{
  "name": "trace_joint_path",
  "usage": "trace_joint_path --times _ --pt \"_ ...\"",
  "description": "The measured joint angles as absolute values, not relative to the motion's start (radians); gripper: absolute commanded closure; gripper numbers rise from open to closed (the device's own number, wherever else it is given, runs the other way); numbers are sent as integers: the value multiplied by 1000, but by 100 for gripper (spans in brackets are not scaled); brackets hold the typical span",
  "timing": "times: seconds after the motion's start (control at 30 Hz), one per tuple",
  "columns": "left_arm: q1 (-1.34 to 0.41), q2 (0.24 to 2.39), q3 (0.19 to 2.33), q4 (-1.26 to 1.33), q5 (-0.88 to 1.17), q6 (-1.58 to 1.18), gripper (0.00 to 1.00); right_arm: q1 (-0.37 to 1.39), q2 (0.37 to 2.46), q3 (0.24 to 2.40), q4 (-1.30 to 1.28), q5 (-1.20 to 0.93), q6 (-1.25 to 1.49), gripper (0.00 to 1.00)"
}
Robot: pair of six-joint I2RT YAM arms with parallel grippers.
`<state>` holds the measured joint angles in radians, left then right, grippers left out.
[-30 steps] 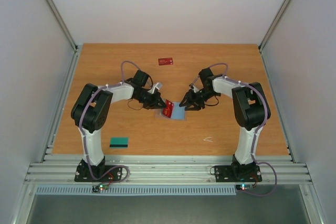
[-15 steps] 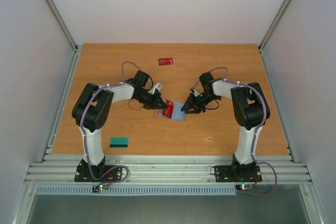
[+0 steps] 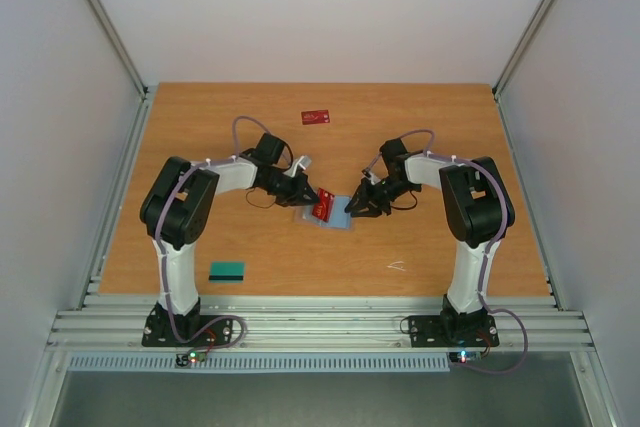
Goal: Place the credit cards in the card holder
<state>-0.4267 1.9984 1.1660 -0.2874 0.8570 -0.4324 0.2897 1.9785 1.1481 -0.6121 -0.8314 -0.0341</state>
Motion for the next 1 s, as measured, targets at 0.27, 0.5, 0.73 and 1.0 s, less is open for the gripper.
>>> trace_joint_path --times 0.27,0.5,0.73,1.0 --pt "-427 2003 1167 -265 857 -454 100 290 1979 1141 -602 -840 -34 76" --pt "-441 2003 1166 -249 846 -469 100 290 1977 1133 -594 -846 -25 77" --pt "-469 2003 1163 -244 834 -476 100 289 1969 1113 -572 -851 -15 77" --pt "-486 2003 1133 -229 826 -483 100 289 1961 1095 -561 -859 -9 78"
